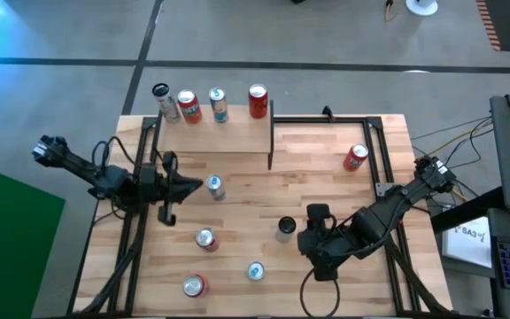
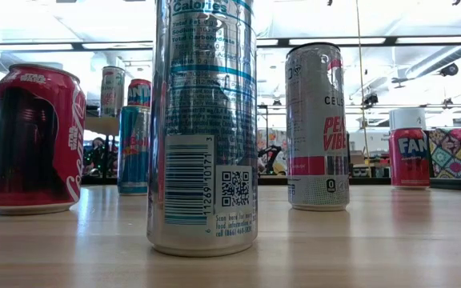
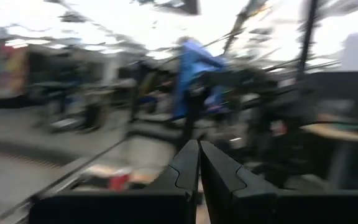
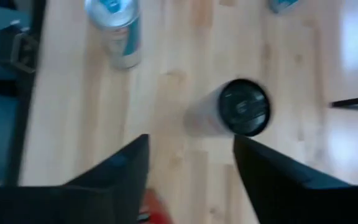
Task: Place canned beverage on shelf
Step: Put the white pink soda can on the shelf
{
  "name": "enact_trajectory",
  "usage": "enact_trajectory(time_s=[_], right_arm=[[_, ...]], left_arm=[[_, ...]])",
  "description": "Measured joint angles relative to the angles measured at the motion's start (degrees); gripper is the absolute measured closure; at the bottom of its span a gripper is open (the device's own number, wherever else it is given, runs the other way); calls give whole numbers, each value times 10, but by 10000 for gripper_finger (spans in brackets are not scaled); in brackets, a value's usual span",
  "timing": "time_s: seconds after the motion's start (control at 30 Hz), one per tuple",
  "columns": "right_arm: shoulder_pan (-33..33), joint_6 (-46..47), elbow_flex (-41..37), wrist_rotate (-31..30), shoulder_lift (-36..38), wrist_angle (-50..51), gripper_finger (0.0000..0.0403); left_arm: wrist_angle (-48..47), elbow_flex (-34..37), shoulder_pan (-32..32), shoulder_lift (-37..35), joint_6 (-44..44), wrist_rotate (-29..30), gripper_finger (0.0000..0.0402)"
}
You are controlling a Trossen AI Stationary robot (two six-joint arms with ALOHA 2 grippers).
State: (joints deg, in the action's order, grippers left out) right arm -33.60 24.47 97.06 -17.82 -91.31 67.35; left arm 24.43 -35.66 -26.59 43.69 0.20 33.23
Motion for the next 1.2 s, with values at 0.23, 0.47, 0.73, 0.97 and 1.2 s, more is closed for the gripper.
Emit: enact_trajectory(time_s=[0.23, 0.47, 0.73, 0.97, 1.2], right_arm=[[0, -48, -18, -43, 0, -20, 83], [3, -92, -78, -69, 12, -102, 55], [14, -121, -201, -77, 93, -215, 60], [41, -117, -369, -77, 208, -349, 58], [68, -109, -509, -43, 257, -498, 53]], left_arm=[[-36, 0, 0, -14, -1, 63, 402], [-36, 0, 0, -11, 2, 63, 402], [-35, 0, 0, -10, 3, 63, 402], [-35, 0, 0, -4, 3, 63, 402], [-33, 0, 0, -3, 3, 63, 402]])
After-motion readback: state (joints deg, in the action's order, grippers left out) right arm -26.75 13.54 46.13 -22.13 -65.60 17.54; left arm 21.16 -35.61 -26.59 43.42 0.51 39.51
